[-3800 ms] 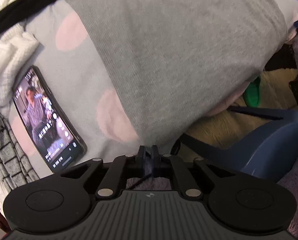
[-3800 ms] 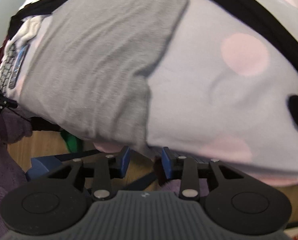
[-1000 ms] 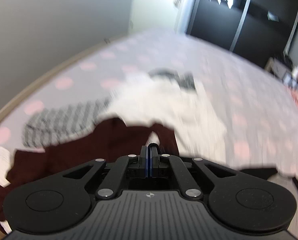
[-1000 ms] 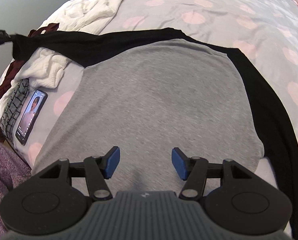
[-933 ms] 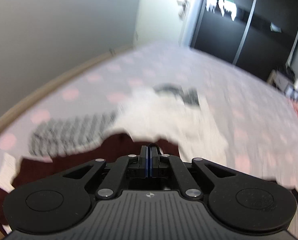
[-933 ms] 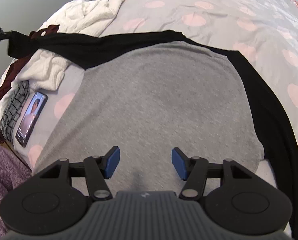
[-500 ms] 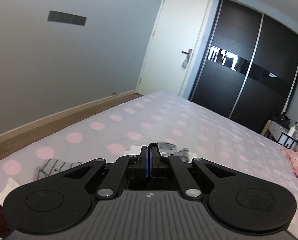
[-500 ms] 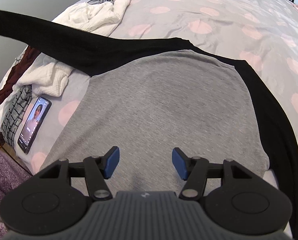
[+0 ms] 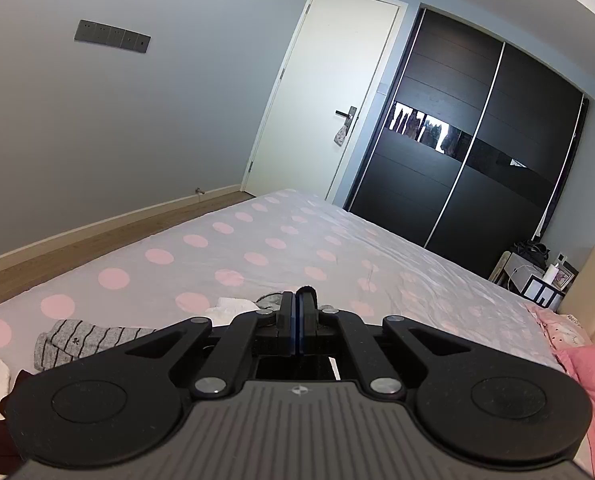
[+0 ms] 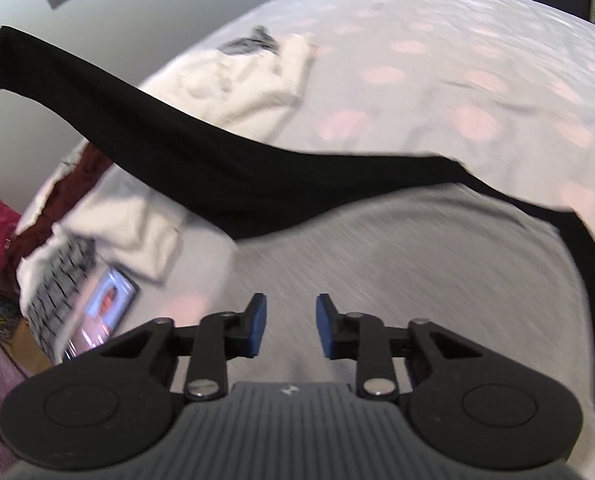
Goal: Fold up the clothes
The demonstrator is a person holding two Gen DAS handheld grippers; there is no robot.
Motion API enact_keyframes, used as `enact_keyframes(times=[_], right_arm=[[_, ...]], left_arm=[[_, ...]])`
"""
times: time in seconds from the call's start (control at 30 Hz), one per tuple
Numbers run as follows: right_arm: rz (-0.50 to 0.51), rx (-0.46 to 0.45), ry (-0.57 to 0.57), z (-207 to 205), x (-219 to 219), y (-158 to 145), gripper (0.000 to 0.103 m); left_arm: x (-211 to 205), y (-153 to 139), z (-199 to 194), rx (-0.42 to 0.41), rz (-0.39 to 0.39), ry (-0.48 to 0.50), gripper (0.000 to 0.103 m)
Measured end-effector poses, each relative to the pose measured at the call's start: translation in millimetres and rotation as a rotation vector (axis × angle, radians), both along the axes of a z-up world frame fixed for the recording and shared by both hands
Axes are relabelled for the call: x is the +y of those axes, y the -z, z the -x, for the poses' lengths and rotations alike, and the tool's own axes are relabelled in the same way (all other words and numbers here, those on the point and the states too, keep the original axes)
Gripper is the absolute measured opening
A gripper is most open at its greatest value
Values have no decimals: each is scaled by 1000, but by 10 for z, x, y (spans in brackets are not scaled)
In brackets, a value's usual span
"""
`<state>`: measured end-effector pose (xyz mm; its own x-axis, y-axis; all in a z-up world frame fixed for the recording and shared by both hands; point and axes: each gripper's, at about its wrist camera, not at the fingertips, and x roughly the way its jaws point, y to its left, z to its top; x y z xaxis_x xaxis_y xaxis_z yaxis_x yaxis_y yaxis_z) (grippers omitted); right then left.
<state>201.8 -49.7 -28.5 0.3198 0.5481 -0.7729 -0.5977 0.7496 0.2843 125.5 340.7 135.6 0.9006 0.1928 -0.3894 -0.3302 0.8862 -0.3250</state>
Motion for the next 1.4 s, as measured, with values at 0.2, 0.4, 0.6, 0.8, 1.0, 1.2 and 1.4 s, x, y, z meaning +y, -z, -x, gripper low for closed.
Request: enact_keyframes(times=[0.2,0.4,0.6,0.8,1.0,1.2,1.4], right_arm=[[-14,-6,-65,-221,557,281,13],[7,54,-65,-421,802,670,11],[23,84,-44,-464,847,699,9],[69,37,42,-346,541,297,27],[76,38,118,-188,119,67,33],[72,41,148,5,-182,-25,39],[102,48,145,231,-404,-16,44]], left_arm=[[74,26,-46,-36,45,17,0],[4,-24,-24,-76,64,95,0],[-256,-118,107,-96,38,255,0],[-711,-104,341,-58,-27,458,0],[-1202,55,674,-25,-84,651,0],[-1665,390,1063,41,-85,867,0],[-2083,930,1429,223,-99,1122,0]])
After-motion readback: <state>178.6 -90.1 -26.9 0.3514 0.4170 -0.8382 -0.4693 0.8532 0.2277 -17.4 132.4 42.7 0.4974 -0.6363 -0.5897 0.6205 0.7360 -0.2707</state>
